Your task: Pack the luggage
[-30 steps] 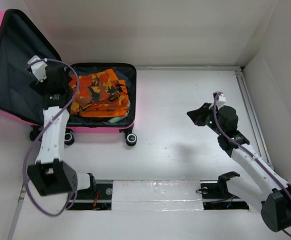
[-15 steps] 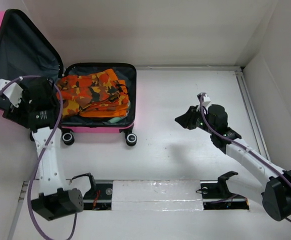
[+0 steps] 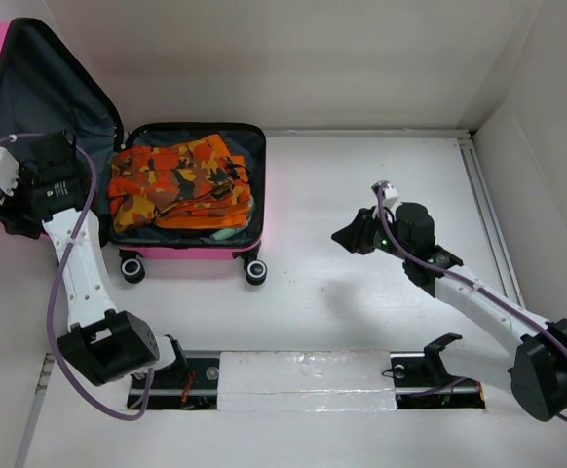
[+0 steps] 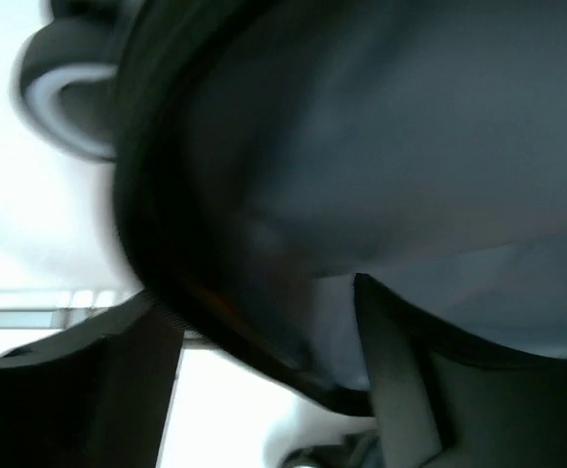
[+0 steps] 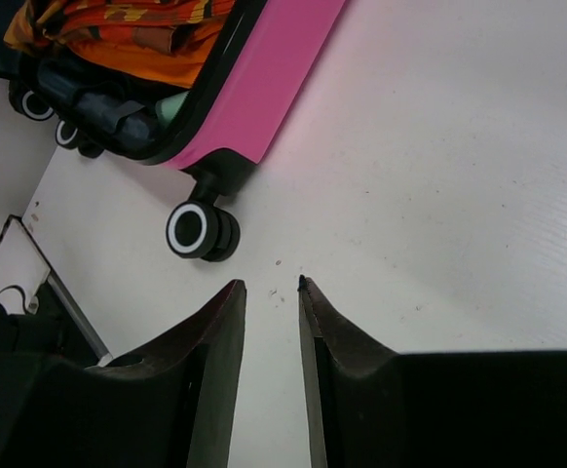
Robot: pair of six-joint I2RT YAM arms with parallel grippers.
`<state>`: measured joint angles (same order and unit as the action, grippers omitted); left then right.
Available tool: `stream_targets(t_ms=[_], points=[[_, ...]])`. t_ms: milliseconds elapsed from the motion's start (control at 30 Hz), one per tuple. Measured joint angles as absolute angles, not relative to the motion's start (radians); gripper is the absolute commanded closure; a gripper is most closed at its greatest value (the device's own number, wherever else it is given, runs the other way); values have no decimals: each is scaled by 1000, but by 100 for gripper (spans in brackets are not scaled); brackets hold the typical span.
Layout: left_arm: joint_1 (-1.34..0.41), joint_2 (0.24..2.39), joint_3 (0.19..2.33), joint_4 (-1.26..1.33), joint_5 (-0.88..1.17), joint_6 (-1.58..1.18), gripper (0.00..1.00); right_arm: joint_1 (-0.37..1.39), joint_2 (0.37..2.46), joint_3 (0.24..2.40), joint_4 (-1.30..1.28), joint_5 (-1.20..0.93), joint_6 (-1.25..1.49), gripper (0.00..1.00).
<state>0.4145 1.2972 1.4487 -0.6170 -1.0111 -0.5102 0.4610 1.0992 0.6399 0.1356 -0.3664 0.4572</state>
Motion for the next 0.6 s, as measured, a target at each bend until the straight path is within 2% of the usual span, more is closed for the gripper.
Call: stream_targets(t_ms=[33, 167, 267, 433, 500, 600], points=[[414, 1314, 1477, -616, -1002, -511, 51, 466, 1099, 641, 136, -366, 455, 65], [414, 1343, 1521, -623, -990, -515, 67, 474, 1108, 646, 135, -363, 447, 65], [418, 1345, 1524, -643, -1009, -511, 100, 475, 1112, 649, 135, -347, 442, 65], [364, 1316, 1509, -609, -1029, -509, 100, 474, 1115, 652, 135, -328, 439, 65], [253, 1289, 1492, -598, -1074, -490, 100, 474, 1123, 658, 135, -324, 440, 65], [-45, 1230, 1456, -590, -1145, -459, 100, 473, 1148, 667, 135, -320, 440, 65]])
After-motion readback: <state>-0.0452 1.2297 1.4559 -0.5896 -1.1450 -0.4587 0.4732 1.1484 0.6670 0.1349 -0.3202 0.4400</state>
